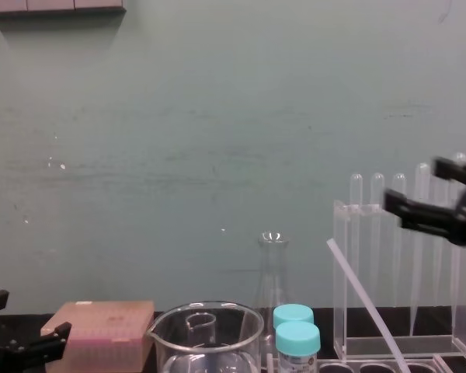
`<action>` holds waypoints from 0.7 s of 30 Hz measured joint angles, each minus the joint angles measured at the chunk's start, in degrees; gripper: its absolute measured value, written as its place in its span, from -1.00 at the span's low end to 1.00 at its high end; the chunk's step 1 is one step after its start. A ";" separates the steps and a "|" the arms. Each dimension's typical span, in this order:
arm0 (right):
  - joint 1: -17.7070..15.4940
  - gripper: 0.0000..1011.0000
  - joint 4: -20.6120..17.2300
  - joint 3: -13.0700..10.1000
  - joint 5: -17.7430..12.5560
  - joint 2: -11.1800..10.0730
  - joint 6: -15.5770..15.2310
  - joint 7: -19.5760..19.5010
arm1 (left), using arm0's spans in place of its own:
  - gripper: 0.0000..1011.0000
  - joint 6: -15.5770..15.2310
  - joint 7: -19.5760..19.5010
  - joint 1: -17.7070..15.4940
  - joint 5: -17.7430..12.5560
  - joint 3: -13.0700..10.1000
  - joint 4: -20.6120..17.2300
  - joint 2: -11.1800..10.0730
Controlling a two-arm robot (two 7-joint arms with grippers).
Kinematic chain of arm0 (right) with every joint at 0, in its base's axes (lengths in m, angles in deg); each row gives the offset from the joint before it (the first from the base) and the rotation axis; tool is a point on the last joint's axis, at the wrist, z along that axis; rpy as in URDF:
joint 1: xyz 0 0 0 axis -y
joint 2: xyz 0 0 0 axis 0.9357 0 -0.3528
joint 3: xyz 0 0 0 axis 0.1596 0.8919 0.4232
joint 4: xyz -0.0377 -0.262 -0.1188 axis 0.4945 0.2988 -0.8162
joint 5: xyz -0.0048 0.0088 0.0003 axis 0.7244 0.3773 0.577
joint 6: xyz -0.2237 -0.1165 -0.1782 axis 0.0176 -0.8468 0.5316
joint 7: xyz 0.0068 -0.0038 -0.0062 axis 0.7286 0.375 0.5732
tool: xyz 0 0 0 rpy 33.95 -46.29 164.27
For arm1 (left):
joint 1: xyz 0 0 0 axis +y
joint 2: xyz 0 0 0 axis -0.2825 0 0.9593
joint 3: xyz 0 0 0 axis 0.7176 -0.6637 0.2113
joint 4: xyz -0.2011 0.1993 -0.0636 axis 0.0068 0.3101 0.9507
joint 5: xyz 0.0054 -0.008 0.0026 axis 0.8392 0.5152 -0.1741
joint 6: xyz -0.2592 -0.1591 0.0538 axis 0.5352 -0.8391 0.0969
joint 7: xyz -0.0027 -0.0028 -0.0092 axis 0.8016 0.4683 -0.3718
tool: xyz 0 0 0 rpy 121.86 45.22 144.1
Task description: Pick up the stirring rod with one hand, then place it down.
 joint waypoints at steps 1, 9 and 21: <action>-0.64 0.98 -0.35 -0.48 0.38 -0.17 -0.81 -0.86 | 0.98 0.00 0.00 0.00 0.00 0.00 0.00 0.00; -6.02 0.98 -1.88 -2.93 1.67 -1.40 -9.75 -4.45 | 0.98 0.00 0.00 0.00 0.00 0.00 0.00 0.00; -6.38 0.98 -0.67 -2.90 1.59 -0.90 -14.11 -3.48 | 0.98 0.00 0.00 0.00 0.00 0.00 0.00 0.00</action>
